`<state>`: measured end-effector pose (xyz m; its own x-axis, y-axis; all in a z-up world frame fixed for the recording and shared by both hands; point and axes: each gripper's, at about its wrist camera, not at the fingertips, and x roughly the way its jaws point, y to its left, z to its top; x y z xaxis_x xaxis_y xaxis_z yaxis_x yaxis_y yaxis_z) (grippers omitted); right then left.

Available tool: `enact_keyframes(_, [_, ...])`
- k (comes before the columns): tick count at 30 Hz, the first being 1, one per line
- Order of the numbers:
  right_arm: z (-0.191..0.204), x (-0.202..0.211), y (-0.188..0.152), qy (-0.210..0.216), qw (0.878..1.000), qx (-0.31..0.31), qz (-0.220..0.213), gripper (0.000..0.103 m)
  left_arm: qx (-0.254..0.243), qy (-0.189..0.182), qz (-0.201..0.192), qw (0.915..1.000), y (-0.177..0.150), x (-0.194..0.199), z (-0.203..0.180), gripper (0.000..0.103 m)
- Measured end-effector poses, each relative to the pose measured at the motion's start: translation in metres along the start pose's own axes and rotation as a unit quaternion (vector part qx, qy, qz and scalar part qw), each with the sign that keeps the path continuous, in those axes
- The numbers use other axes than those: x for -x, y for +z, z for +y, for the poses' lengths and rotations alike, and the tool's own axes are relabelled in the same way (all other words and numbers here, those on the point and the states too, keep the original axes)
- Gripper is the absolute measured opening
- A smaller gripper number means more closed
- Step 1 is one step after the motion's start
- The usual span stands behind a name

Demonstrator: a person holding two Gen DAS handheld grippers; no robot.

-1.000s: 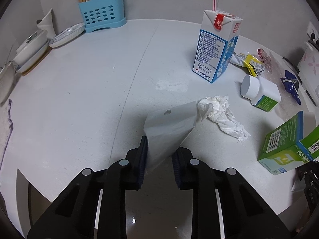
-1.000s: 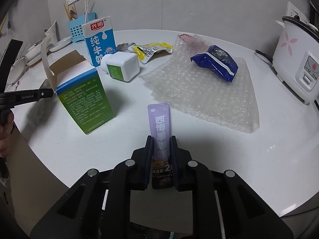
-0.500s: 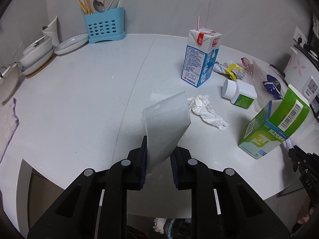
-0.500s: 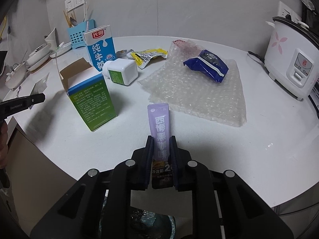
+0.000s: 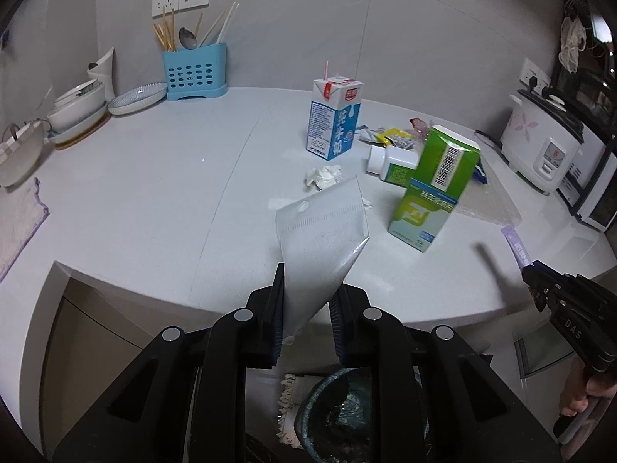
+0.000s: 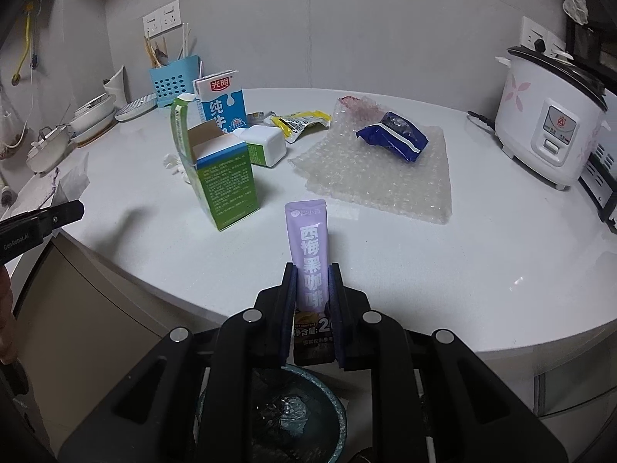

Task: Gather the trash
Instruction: 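Carry the sachet and purple stick down over the trash bin with both grippers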

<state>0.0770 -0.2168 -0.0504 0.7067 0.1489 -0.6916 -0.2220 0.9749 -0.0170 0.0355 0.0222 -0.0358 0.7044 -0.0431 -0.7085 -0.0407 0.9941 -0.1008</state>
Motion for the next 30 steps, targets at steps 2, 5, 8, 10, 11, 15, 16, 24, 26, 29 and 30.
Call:
enact_keyframes(2, [0.001, 0.009, -0.008, 0.003, 1.0, -0.004, -0.006, 0.016, -0.003, -0.008, -0.005, 1.0, -0.011, 0.009, -0.006, 0.019])
enact_keyframes(5, [0.004, 0.022, -0.024, 0.01, 1.0, -0.008, -0.014, 0.016, -0.009, -0.016, -0.011, 0.9998, -0.028, 0.02, -0.014, 0.019])
enact_keyframes(8, [0.007, 0.031, -0.039, 0.014, 1.0, -0.008, -0.021, 0.016, -0.012, -0.022, -0.016, 0.9995, -0.048, 0.028, -0.02, 0.019])
enact_keyframes(10, [0.011, 0.037, -0.05, 0.014, 1.0, -0.008, -0.027, 0.016, -0.011, -0.025, -0.018, 0.9995, -0.063, 0.032, -0.024, 0.019])
enact_keyframes(11, [0.013, 0.042, -0.055, 0.015, 0.999, -0.006, -0.031, 0.016, -0.013, -0.028, -0.017, 0.9994, -0.071, 0.033, -0.026, 0.019])
enact_keyframes(15, [0.022, 0.056, -0.076, 0.025, 0.999, -0.002, -0.044, 0.016, -0.02, -0.04, -0.006, 0.999, -0.103, 0.032, -0.034, 0.019])
enact_keyframes(16, [0.024, 0.059, -0.082, 0.028, 0.999, 0.001, -0.045, 0.016, -0.022, -0.041, -0.003, 0.9989, -0.11, 0.032, -0.035, 0.019])
enact_keyframes(24, [0.039, 0.047, -0.134, 0.041, 0.998, 0.008, -0.04, 0.016, -0.029, -0.055, 0.017, 0.9979, -0.16, 0.012, -0.044, 0.019])
enact_keyframes(26, [0.04, 0.037, -0.147, 0.046, 0.998, 0.005, -0.033, 0.016, -0.028, -0.056, 0.018, 0.9979, -0.171, 0.004, -0.044, 0.019])
enact_keyframes(29, [0.04, 0.017, -0.167, 0.049, 0.999, 0.002, -0.02, 0.016, -0.028, -0.069, 0.015, 0.9971, -0.186, -0.008, -0.046, 0.019])
enact_keyframes(30, [0.04, 0.01, -0.173, 0.045, 0.999, 0.001, -0.013, 0.016, -0.032, -0.069, 0.016, 0.997, -0.191, -0.013, -0.048, 0.019])
